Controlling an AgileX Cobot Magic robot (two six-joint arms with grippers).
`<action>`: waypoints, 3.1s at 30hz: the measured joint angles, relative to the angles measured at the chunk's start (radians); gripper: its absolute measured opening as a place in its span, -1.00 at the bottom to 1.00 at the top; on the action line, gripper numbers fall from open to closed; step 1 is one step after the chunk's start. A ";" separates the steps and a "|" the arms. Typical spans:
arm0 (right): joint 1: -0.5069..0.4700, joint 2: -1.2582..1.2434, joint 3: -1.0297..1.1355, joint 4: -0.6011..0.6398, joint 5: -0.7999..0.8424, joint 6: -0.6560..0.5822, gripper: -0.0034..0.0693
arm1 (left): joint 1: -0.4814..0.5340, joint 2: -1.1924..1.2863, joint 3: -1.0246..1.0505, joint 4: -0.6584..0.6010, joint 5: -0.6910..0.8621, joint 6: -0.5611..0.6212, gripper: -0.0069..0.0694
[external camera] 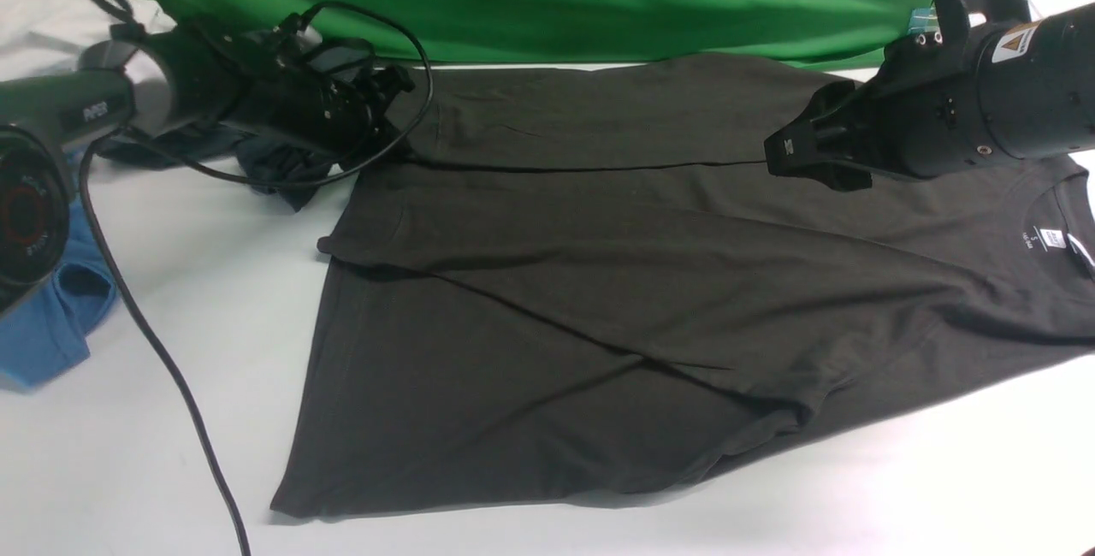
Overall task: Fold a long-sleeved shirt on a white desktop.
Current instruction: 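Grab the top left corner of the dark shirt with the left gripper, then fold the left side of the dark shirt inward over its body with the left gripper, then grasp the near edge of the shirt at its hem and shoulder corners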
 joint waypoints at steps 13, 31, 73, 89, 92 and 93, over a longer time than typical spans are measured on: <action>-0.004 -0.043 0.000 -0.023 0.000 0.010 -0.10 | 0.025 -0.135 0.000 -0.154 0.181 0.242 -0.71; -0.046 -0.159 0.000 -0.047 0.006 0.026 -0.10 | -0.134 -0.278 0.011 0.353 0.502 0.071 -0.71; -0.046 -0.159 0.001 -0.094 0.020 0.027 -0.10 | -0.176 -0.285 0.244 0.467 0.372 -0.022 -0.31; -0.046 -0.111 0.001 -0.120 0.019 0.027 -0.10 | -0.176 -0.532 0.424 0.643 0.591 -0.091 0.98; -0.046 -0.108 0.001 -0.120 0.020 0.027 -0.10 | -0.176 -0.627 0.645 0.612 0.539 -0.112 0.99; -0.046 -0.108 0.001 -0.120 0.021 0.027 -0.10 | -0.176 -0.648 0.708 0.609 0.520 -0.120 0.99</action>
